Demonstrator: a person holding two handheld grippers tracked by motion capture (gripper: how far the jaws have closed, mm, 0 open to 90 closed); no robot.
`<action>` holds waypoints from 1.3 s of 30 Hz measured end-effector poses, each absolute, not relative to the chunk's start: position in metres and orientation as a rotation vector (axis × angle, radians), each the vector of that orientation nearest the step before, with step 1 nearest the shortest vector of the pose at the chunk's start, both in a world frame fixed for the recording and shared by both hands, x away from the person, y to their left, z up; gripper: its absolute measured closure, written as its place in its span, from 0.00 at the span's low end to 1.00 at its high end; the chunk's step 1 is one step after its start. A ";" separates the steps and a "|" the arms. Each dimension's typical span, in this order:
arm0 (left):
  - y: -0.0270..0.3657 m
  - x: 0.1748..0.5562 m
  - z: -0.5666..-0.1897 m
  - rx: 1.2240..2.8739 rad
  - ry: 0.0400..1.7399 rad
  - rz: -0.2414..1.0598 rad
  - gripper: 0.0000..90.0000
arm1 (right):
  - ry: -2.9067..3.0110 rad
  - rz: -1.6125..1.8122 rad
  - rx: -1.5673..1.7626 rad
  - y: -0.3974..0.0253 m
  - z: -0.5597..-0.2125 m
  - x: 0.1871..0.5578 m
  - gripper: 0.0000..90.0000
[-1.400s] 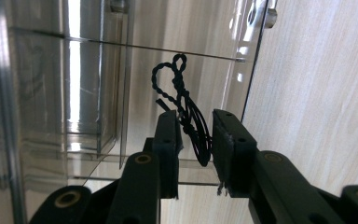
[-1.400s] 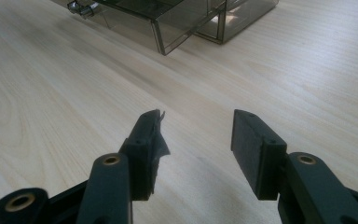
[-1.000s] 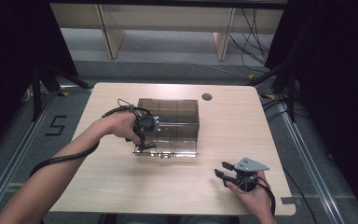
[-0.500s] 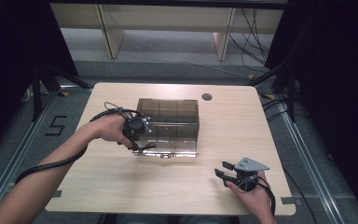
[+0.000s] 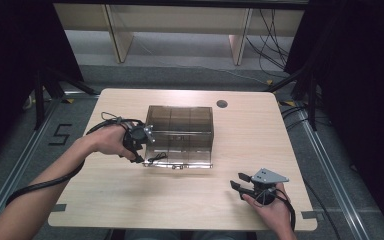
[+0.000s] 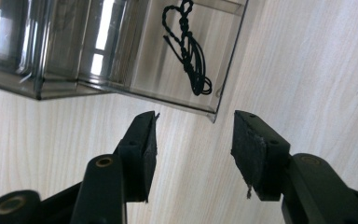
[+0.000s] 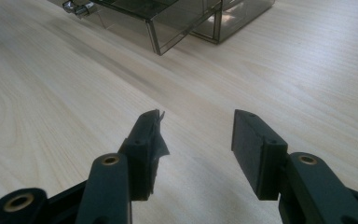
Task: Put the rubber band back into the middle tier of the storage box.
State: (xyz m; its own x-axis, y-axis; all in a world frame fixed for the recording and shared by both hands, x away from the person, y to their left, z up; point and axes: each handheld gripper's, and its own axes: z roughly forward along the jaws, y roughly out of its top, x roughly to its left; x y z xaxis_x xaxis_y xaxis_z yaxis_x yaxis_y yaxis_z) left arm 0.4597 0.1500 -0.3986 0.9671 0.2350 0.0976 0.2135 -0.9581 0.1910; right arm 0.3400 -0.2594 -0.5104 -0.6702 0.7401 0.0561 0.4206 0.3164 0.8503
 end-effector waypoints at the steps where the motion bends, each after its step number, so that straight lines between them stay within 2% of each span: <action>1: 0.152 0.459 -0.399 2.939 0.339 0.178 0.55 | 2.245 1.287 1.035 -0.259 -0.511 0.340 0.59; 9: 0.161 0.458 -0.403 2.901 0.324 0.225 0.52 | 2.238 1.295 1.077 -0.258 -0.510 0.338 0.59; 19: 0.174 0.447 -0.411 2.842 0.408 0.261 0.48 | 2.238 1.294 1.076 -0.258 -0.510 0.338 0.59; 20: 0.171 0.471 -0.403 2.900 -0.120 0.378 0.48 | 2.238 1.295 1.075 -0.258 -0.510 0.338 0.59; 21: 0.170 0.475 -0.402 2.899 -0.220 0.390 0.48 | 2.238 1.294 1.075 -0.258 -0.510 0.338 0.59; 33: 0.170 0.485 -0.400 2.811 -0.669 0.478 0.44 | 2.235 1.279 1.065 -0.259 -0.510 0.339 0.59; 34: 0.172 0.484 -0.401 2.803 -0.655 0.486 0.43 | 2.227 1.280 1.049 -0.259 -0.510 0.339 0.59; 35: 0.190 0.431 -0.422 2.730 0.506 0.303 0.43 | 2.232 1.283 1.055 -0.259 -0.510 0.339 0.59; 39: 0.195 0.427 -0.424 2.694 0.532 0.315 0.43 | 2.227 1.291 1.060 -0.258 -0.510 0.339 0.59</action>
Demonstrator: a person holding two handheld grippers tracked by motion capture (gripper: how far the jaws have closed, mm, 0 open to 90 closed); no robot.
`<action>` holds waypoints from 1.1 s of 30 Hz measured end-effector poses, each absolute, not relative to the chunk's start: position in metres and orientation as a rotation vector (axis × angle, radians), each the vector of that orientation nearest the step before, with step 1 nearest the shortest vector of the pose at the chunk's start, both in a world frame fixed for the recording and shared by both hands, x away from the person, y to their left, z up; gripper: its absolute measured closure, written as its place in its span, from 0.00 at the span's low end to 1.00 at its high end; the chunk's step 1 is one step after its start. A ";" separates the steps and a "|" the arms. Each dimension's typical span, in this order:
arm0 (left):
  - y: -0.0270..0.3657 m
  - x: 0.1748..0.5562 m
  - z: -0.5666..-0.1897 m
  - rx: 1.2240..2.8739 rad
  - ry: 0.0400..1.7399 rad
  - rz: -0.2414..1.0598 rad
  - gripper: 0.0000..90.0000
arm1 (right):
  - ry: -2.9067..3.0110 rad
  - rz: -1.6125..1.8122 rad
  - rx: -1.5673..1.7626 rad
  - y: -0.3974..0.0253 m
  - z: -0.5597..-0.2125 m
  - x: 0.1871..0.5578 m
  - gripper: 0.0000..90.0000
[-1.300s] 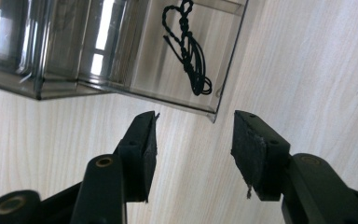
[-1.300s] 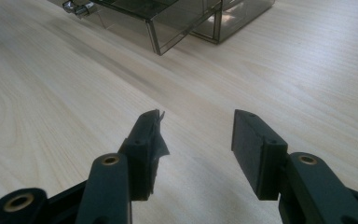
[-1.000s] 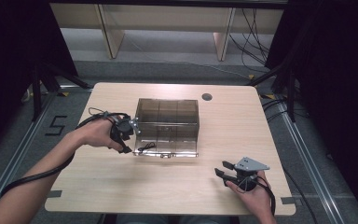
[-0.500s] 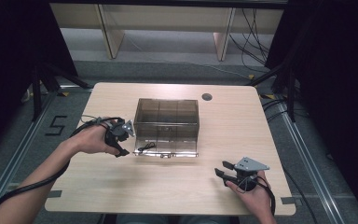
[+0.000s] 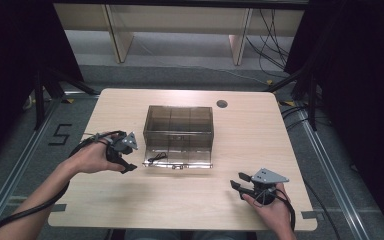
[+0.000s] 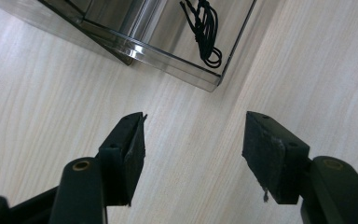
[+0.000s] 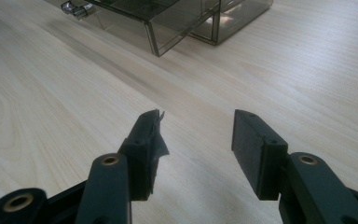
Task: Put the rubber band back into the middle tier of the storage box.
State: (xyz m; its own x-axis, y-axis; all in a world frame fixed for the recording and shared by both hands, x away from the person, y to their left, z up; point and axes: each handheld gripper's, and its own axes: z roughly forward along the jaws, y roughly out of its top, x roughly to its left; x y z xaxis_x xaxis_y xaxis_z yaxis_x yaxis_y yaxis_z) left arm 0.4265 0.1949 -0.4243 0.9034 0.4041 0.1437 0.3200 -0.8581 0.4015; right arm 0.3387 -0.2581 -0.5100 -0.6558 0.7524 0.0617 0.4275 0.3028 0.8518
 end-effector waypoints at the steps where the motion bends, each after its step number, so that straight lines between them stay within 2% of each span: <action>1: 0.197 0.425 -0.425 2.668 0.547 0.323 0.43 | 2.227 1.291 1.060 -0.258 -0.510 0.339 0.59; 24: 0.224 0.405 -0.445 2.389 0.684 0.472 0.42 | 2.218 1.282 1.056 -0.259 -0.510 0.339 0.58; 33: 0.238 0.397 -0.453 2.255 0.718 0.578 0.43 | 2.219 1.285 1.054 -0.258 -0.510 0.339 0.58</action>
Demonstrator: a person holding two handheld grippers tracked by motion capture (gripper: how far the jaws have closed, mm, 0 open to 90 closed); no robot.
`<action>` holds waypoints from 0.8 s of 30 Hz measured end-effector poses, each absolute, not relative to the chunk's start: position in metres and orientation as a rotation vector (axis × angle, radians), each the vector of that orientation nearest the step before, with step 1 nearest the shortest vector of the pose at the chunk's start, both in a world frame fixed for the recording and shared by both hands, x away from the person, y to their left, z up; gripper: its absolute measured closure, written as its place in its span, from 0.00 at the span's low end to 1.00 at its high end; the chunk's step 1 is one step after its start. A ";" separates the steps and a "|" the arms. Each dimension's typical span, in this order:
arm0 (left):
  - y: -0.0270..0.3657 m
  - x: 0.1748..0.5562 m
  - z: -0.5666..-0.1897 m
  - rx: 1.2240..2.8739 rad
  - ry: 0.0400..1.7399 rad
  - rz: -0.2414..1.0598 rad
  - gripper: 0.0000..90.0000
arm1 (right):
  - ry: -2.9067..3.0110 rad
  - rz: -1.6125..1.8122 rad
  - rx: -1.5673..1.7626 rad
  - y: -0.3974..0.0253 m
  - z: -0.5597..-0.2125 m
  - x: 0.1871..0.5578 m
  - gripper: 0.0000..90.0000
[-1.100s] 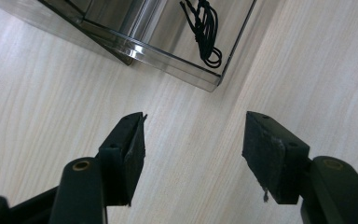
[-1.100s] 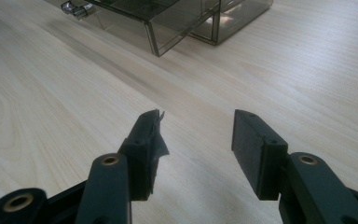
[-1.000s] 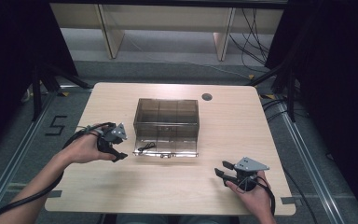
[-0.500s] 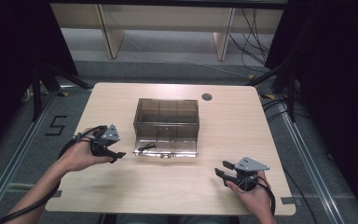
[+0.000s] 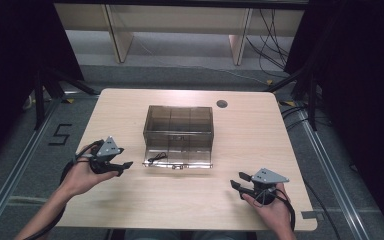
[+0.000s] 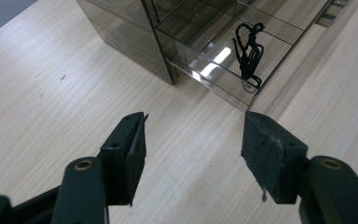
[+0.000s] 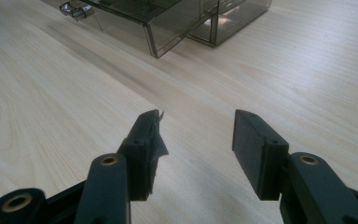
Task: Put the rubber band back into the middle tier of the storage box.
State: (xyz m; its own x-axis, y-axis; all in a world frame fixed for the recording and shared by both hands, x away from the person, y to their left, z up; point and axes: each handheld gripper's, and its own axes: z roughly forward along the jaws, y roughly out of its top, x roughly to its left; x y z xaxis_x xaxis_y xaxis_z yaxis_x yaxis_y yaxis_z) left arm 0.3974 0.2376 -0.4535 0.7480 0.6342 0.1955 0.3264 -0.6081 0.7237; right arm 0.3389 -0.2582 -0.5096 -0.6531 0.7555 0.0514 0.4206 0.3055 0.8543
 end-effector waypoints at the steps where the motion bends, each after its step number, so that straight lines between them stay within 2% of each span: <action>1: 0.238 0.396 -0.455 2.231 0.730 0.581 0.43 | 2.219 1.285 1.056 -0.258 -0.510 0.339 0.58; 10: 0.261 0.389 -0.461 2.198 0.747 0.647 0.42 | 2.213 1.286 1.056 -0.258 -0.510 0.339 0.58; 14: 0.266 0.382 -0.469 2.091 0.783 0.661 0.42 | 2.212 1.290 1.056 -0.258 -0.509 0.339 0.58; 24: 0.279 0.369 -0.487 1.961 0.862 0.689 0.41 | 2.222 1.287 1.081 -0.257 -0.509 0.338 0.58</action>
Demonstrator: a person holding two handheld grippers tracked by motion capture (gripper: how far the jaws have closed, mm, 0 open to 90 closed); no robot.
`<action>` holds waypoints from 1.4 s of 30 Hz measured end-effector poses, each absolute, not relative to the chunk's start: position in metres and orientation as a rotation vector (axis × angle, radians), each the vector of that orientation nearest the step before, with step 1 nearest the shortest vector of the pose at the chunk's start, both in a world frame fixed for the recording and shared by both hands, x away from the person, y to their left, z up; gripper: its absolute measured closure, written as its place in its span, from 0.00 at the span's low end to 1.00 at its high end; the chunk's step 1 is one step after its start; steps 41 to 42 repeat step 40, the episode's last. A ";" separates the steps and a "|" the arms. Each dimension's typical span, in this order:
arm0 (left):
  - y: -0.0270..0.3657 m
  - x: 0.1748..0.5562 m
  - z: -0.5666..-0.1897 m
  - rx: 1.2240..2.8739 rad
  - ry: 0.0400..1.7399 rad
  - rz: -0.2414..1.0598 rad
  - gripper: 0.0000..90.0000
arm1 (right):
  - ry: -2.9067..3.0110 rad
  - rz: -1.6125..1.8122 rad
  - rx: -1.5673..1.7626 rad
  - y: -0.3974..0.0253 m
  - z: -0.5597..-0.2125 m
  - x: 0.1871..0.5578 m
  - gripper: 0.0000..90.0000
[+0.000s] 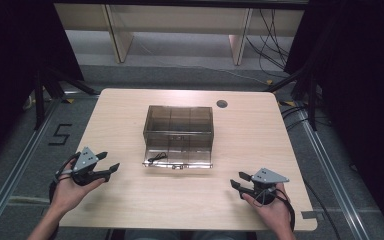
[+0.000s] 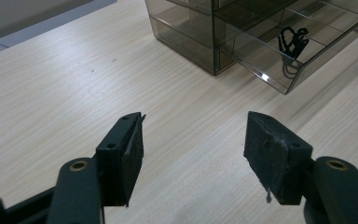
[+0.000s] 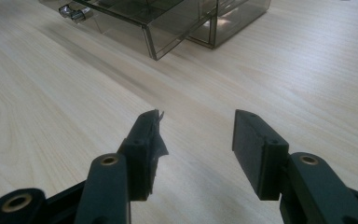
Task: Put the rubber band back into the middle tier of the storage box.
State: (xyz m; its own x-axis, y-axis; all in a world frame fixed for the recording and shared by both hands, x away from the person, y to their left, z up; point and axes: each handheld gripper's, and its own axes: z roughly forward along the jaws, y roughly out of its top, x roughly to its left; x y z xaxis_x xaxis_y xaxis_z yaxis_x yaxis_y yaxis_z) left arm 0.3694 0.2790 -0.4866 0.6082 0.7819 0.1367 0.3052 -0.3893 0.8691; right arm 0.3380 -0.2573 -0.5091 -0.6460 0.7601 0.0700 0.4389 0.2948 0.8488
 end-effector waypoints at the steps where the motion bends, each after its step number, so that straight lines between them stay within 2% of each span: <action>1: 0.280 0.368 -0.489 1.951 0.867 0.687 0.41 | 2.222 1.288 1.076 -0.257 -0.509 0.338 0.58; 10: 0.279 0.358 -0.508 1.835 0.925 0.694 0.41 | 2.219 1.306 1.090 -0.256 -0.509 0.337 0.58; 16: 0.279 0.354 -0.512 1.833 0.935 0.728 0.40 | 2.222 1.303 1.085 -0.255 -0.510 0.337 0.58; 29: 0.282 0.352 -0.524 1.759 0.945 0.706 0.39 | 2.226 1.288 1.053 -0.256 -0.511 0.340 0.58; 42: 0.279 0.351 -0.524 1.793 0.915 0.725 0.39 | 2.210 1.280 1.045 -0.251 -0.501 0.337 0.58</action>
